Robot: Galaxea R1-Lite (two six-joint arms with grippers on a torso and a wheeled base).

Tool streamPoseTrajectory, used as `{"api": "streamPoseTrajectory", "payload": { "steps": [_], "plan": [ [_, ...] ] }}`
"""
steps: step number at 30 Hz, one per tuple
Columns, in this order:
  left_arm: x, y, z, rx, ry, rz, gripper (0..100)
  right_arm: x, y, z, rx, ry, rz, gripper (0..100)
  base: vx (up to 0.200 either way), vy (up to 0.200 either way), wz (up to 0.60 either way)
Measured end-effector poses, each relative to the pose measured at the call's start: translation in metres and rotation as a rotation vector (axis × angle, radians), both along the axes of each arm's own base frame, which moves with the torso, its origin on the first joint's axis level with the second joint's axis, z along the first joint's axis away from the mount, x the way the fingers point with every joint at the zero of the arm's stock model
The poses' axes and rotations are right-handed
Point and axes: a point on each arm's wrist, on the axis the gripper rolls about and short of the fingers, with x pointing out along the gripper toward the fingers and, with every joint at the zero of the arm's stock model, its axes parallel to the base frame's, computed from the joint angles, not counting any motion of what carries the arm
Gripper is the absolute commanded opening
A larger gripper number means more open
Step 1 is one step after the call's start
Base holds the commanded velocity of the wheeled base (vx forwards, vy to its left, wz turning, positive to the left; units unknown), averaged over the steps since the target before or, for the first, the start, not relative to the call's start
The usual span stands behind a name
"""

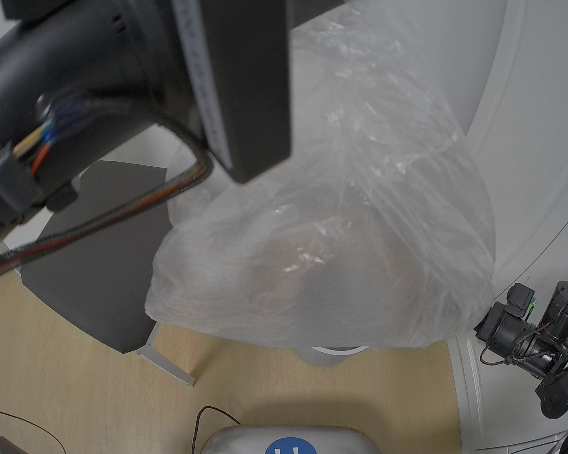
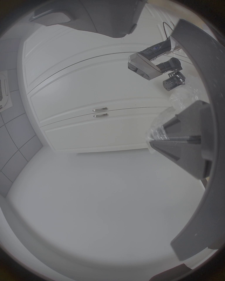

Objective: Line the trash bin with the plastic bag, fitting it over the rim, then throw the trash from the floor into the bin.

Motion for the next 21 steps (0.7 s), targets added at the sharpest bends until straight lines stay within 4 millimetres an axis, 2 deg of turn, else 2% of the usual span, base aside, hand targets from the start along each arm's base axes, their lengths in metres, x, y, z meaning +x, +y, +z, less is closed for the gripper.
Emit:
{"api": "streamPoseTrajectory", "payload": {
  "steps": [10,21],
  "plan": [
    [0.007,0.002,-0.012,0.004,0.072,0.019,0,-0.005,0.001,0.015,0.034,-0.052,0.001,0,0.0,0.0,0.0],
    [0.044,0.033,-0.068,0.091,0.266,0.218,0,-0.014,-0.005,0.041,0.054,-0.178,-0.03,0,0.0,0.0,0.0]
  ]
}}
